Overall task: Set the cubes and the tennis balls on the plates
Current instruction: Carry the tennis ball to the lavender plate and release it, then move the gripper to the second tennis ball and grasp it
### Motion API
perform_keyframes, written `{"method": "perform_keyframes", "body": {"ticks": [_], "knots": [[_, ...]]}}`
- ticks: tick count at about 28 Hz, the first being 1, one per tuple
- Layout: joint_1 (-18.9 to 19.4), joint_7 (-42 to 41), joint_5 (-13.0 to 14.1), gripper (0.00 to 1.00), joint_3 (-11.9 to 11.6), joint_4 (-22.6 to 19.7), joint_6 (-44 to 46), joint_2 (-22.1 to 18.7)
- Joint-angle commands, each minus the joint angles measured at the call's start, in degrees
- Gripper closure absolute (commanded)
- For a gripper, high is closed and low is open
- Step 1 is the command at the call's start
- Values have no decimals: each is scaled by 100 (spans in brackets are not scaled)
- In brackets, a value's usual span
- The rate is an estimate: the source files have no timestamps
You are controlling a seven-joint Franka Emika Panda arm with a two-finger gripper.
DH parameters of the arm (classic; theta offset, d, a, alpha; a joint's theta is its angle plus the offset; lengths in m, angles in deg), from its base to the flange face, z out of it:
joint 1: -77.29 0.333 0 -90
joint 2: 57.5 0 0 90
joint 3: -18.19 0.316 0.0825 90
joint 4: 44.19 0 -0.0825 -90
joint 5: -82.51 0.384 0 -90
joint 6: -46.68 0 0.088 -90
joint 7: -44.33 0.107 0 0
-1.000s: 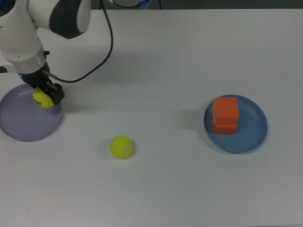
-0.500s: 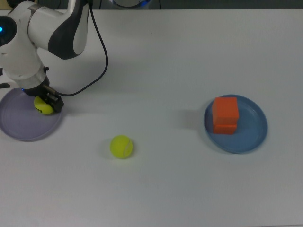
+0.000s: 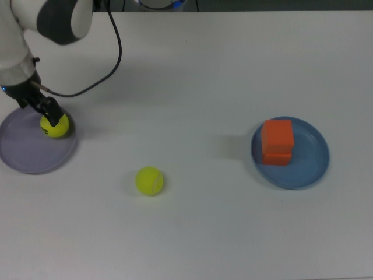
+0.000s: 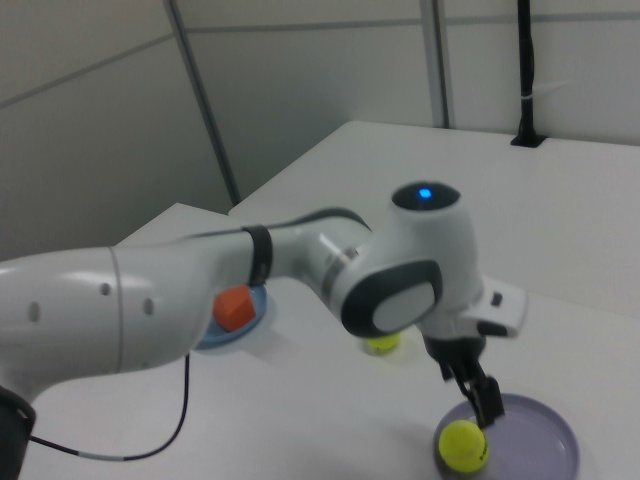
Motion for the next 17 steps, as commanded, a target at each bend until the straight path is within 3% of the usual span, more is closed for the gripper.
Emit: {"method": "perform_keyframes", "body": {"ticks": [1, 3, 4, 12, 14, 17], "knots": [[327, -164, 423, 0, 105, 196, 135, -88], [380, -190, 564, 0, 254, 266, 100, -17], [389, -251, 669, 0, 437, 406, 56, 35], [424, -252, 687, 0, 1203, 521, -830, 334], [467, -261, 644, 0, 1352, 548, -1112, 483], [626, -252, 556, 0, 1397, 601, -1324, 756]]}}
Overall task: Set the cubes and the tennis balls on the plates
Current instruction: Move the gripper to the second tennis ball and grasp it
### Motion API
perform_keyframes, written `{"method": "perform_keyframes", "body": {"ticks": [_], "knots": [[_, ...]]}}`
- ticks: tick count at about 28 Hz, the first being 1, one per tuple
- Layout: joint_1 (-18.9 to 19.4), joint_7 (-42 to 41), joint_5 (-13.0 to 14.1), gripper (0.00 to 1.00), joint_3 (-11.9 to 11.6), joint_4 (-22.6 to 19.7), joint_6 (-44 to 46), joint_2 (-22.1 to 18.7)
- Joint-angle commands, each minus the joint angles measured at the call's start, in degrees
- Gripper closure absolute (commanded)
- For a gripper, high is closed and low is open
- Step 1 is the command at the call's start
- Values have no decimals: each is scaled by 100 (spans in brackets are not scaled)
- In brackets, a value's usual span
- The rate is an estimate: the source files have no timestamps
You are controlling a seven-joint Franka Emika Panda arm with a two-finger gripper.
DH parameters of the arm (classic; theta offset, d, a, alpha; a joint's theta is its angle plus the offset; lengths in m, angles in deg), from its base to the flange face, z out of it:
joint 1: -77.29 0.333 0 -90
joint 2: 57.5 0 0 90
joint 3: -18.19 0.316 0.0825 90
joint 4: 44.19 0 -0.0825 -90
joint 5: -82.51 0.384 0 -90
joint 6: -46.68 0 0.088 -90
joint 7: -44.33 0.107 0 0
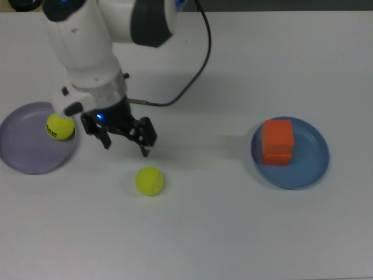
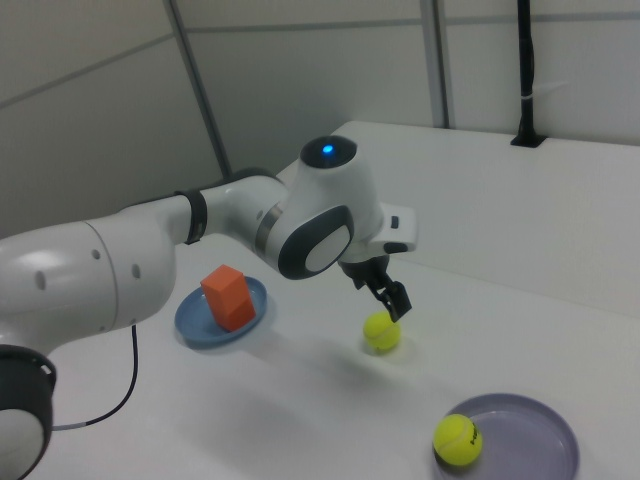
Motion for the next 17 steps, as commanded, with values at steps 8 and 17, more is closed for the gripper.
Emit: {"method": "perform_keyframes", "body": {"ticks": [8, 17], "knots": [[262, -160, -153, 0, 75, 224, -513, 733], [341, -143, -408, 0, 83, 233, -1014, 1050]]}}
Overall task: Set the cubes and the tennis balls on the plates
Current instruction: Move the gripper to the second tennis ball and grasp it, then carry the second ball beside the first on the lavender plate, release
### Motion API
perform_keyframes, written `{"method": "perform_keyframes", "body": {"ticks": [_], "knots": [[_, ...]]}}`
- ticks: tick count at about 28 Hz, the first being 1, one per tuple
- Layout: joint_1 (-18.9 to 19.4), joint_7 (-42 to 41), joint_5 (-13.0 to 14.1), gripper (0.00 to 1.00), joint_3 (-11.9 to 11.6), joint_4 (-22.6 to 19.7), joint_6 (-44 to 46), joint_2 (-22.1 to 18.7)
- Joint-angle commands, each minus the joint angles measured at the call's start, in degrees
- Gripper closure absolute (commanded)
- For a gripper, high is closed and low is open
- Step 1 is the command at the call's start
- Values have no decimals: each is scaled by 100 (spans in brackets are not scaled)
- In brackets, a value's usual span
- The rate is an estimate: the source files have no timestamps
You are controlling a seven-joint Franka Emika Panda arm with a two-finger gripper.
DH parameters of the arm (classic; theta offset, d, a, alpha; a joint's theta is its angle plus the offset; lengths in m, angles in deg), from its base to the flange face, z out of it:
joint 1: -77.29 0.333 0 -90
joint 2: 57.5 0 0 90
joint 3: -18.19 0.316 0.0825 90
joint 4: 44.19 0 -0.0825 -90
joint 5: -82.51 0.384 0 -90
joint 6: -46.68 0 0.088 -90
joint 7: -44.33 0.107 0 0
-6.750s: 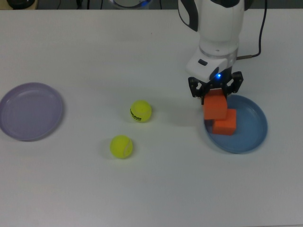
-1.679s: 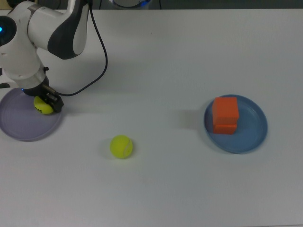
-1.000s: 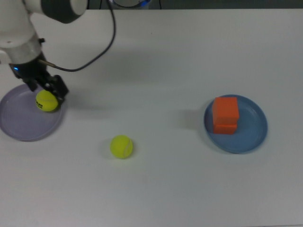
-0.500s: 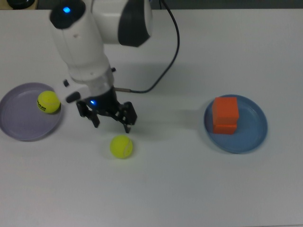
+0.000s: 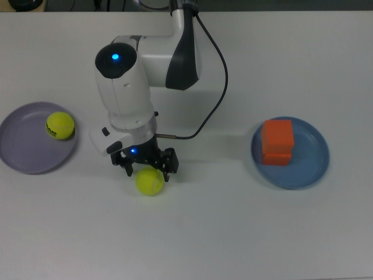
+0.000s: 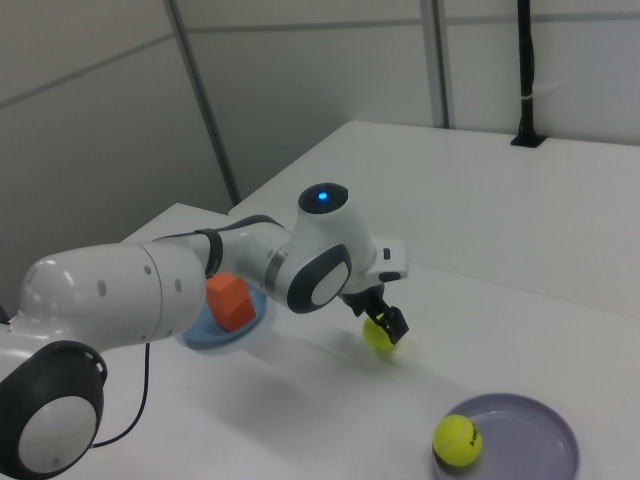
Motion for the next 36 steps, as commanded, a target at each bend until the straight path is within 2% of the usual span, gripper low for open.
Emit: {"method": "perform_keyframes", "body": {"ticks": [1, 4, 7, 8, 12, 17, 18, 22, 23, 24, 28, 34, 36], "knots": [[85, -58, -89, 1, -16, 161, -132, 197], [120, -49, -124, 28, -16, 161, -141, 268], [156, -40, -125, 72, -16, 161, -141, 268], [156, 29, -98, 100, -16, 161, -141, 259], [156, 171, -116, 100, -25, 161, -141, 189], [86, 135, -81, 100, -113, 126, -63, -337], [25, 153, -63, 100, -174, 74, -1, -547], [-99, 153, -63, 100, -507, 47, 517, -760], [-117, 144, -54, 100, -639, 55, 579, -778], [-160, 162, -11, 100, -901, 64, 640, -787], [-327, 153, 7, 100, -1264, 47, 641, -778], [-986, 4, 43, 100, -1317, 12, 623, -454], [-1013, 21, 43, 100, -1317, 3, 641, -426]]}}
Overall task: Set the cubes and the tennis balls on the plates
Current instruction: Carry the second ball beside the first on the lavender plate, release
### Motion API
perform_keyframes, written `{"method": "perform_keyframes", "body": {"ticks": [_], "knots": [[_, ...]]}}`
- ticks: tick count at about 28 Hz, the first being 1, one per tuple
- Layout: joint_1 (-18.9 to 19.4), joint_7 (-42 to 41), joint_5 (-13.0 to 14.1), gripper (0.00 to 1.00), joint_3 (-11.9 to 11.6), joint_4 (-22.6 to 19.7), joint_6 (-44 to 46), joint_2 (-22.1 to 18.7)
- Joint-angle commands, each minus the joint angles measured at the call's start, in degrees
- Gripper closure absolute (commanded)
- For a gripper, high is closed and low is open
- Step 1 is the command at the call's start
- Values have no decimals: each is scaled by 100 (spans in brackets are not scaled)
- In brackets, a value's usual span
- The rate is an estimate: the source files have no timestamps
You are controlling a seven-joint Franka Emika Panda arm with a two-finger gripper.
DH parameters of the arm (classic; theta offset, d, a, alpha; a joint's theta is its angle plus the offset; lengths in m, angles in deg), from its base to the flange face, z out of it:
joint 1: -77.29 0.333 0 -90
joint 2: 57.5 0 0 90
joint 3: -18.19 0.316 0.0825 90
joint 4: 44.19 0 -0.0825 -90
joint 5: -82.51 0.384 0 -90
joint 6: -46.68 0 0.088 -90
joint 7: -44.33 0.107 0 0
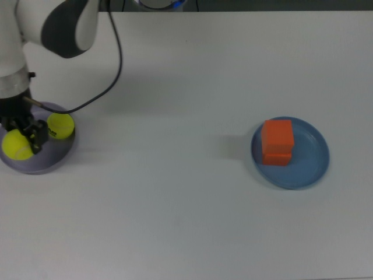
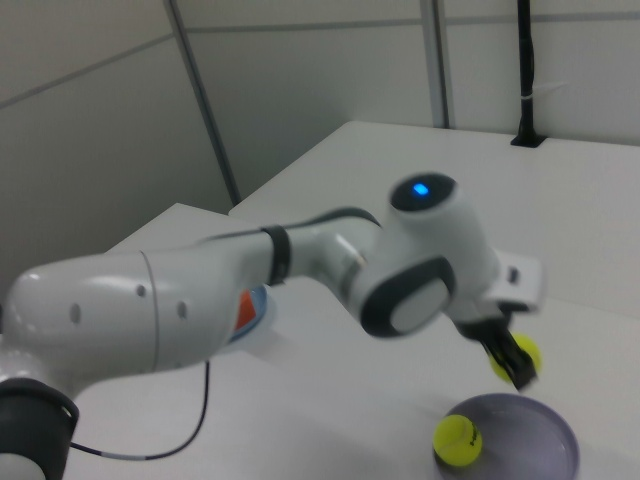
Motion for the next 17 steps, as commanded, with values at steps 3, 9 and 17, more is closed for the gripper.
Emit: {"method": "perform_keyframes", "body": {"ticks": [3, 9, 17], "knots": [[-126, -53, 73, 100, -34, -177, 33, 167], [-240, -114, 30, 100, -105, -352, 33, 255], [-161, -175, -41, 80, -113, -520, 103, 246]]}}
